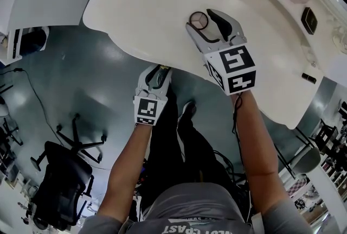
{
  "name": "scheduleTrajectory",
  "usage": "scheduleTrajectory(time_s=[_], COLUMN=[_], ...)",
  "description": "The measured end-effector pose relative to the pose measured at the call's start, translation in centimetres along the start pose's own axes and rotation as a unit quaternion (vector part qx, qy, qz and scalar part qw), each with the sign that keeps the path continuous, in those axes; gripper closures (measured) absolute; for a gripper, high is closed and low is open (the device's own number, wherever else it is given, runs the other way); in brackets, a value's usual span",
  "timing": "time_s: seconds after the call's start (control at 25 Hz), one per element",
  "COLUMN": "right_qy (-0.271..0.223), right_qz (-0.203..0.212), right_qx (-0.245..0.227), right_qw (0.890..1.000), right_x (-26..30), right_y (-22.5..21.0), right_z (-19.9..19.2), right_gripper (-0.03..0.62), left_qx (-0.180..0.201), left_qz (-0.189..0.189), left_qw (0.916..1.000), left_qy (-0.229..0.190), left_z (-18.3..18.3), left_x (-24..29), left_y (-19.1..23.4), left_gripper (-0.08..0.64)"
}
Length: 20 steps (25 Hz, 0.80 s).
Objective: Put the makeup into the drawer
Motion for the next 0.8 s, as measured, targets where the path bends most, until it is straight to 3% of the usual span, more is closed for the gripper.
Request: scheduleTrajectory(time_s=[0.36, 0.8], right_qy=[0.031, 0.047], right_qz=[-0.018, -0.021], right_qx=[-0.028, -0.017], right_qw=[0.999, 0.999], right_x=[0.8, 0.4], right_y=[0.3, 1.2], right_z=[-0.7, -0.8], right_gripper=[0.364, 0.37], left_qx=[0.01, 0.011], left_qz=[-0.01, -0.013], left_qw=[0.9998, 0.9992], left_qy=[0.017, 0.037], left_z=[-1.9, -4.2], left_x=[-3.1, -7.5], left_y=[-0.5, -1.1], left_gripper=[0.439, 0.44])
Point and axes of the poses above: the fingertips, and each gripper's own axes: x forward along the fingers, y to its left, z out of its top, the point moved 5 cm from there along -x, backward along the fingers, and after that the axes turned 5 degrees about x, right-handed, at the moved point
